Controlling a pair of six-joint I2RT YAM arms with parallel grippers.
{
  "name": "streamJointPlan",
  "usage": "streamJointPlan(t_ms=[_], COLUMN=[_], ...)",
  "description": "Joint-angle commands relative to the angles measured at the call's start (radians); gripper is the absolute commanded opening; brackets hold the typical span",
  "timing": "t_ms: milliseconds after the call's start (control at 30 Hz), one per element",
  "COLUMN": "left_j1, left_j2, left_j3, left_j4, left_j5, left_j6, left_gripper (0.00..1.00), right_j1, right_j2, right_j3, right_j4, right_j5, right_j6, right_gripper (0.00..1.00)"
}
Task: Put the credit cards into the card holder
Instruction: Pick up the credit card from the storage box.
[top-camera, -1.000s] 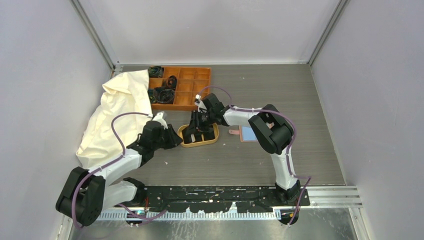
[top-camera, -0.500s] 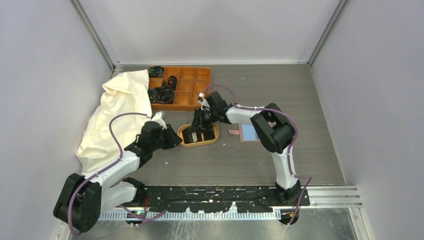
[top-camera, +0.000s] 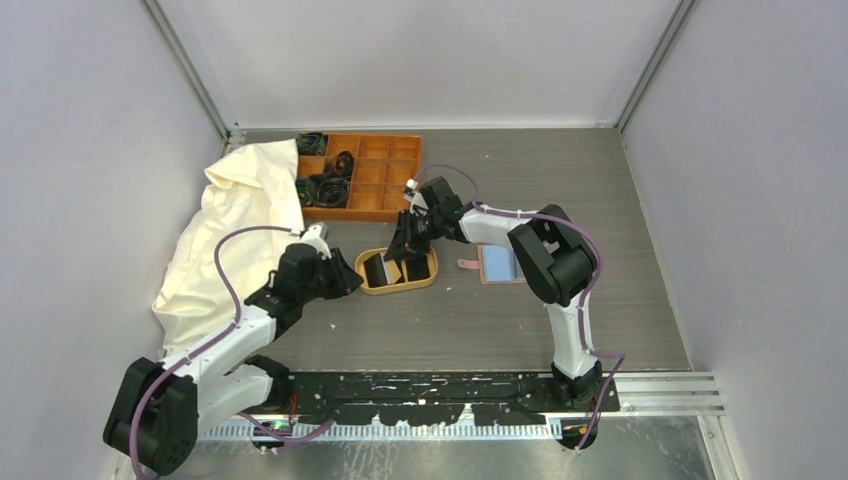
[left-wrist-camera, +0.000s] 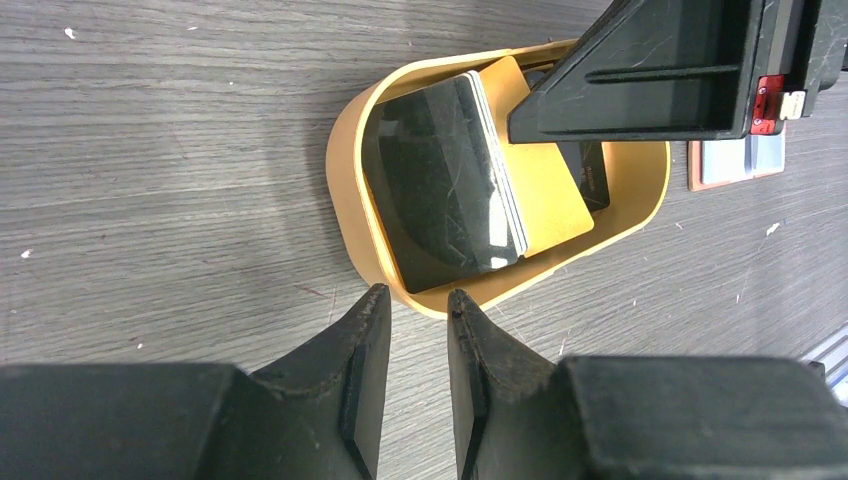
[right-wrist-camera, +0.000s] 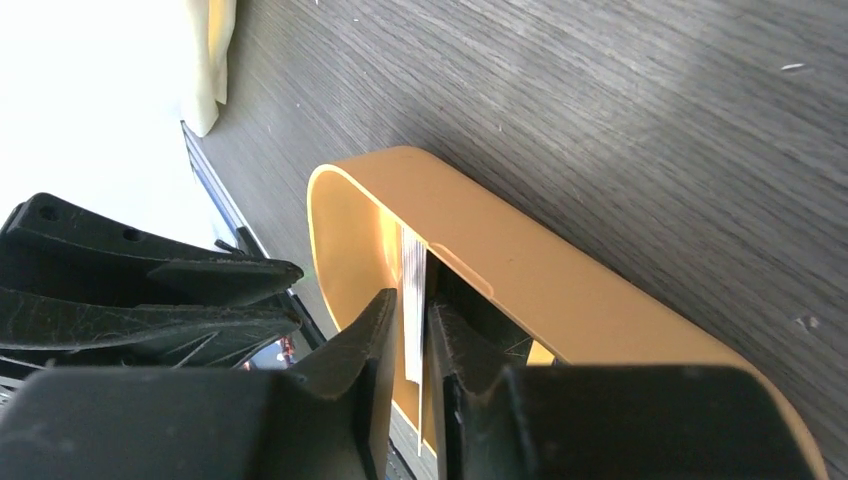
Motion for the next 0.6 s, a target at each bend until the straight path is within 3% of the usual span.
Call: streamJointPlan(t_ms=[0,300,567], left_j1=[0.001,0.000,0.001], left_j2=[-0.030,-0.090,-0.258], left_j3=[0.022,0.018,-0.031], left_j4=[-0.002,-0.014,0.034], left_j5=[-0.004,0.029,0.129], left_j6=[0.016,0.006,-0.057], left_gripper=[0.29,0.30,0.39], right_j1=[-0.001,-0.019,-0.063], right_j2=[-0.069,-0.122,-0.217], right_j3=[0.009,0.031,0.020], right_j4=[0.001,-0.115,-0.171], right_j5=[0.012,0.110,0.040], right_j6=[-0.028,-0.161,-0.297], right_gripper=[0.21,0.01,0.01])
